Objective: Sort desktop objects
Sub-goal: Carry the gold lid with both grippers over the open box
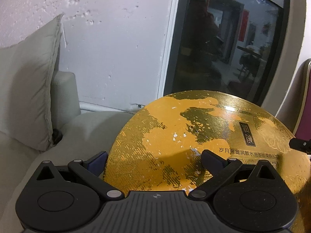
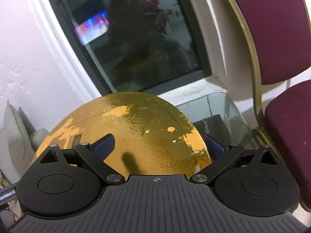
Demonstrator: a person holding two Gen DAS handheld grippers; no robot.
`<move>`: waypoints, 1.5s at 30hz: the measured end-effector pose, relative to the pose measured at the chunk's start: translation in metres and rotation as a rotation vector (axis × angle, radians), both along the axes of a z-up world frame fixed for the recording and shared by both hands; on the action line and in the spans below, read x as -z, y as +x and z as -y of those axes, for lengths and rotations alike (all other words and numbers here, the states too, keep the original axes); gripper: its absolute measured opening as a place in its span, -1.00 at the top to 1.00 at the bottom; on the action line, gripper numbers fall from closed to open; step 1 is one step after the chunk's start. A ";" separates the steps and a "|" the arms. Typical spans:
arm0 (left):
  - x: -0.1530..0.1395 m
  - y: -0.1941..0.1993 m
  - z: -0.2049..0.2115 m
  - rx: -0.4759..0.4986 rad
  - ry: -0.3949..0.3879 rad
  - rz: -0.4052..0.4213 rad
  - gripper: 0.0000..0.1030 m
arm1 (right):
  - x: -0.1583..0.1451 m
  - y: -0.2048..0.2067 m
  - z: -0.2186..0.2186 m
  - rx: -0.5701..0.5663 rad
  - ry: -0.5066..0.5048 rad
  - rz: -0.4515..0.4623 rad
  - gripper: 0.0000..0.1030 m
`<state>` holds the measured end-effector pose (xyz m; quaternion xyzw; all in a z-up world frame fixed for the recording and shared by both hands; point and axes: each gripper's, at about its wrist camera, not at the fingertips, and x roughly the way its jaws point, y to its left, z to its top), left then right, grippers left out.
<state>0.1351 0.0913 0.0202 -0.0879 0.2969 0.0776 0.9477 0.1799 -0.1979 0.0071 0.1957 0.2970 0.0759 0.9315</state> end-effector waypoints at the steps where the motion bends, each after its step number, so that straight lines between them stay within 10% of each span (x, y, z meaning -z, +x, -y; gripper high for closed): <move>1: 0.002 0.002 0.000 -0.001 -0.005 -0.005 -0.94 | 0.001 0.002 0.000 0.001 0.006 0.004 -0.95; 45: 0.046 0.071 -0.015 0.004 0.019 -0.111 -0.96 | 0.051 0.065 -0.024 -0.001 -0.043 -0.146 -0.95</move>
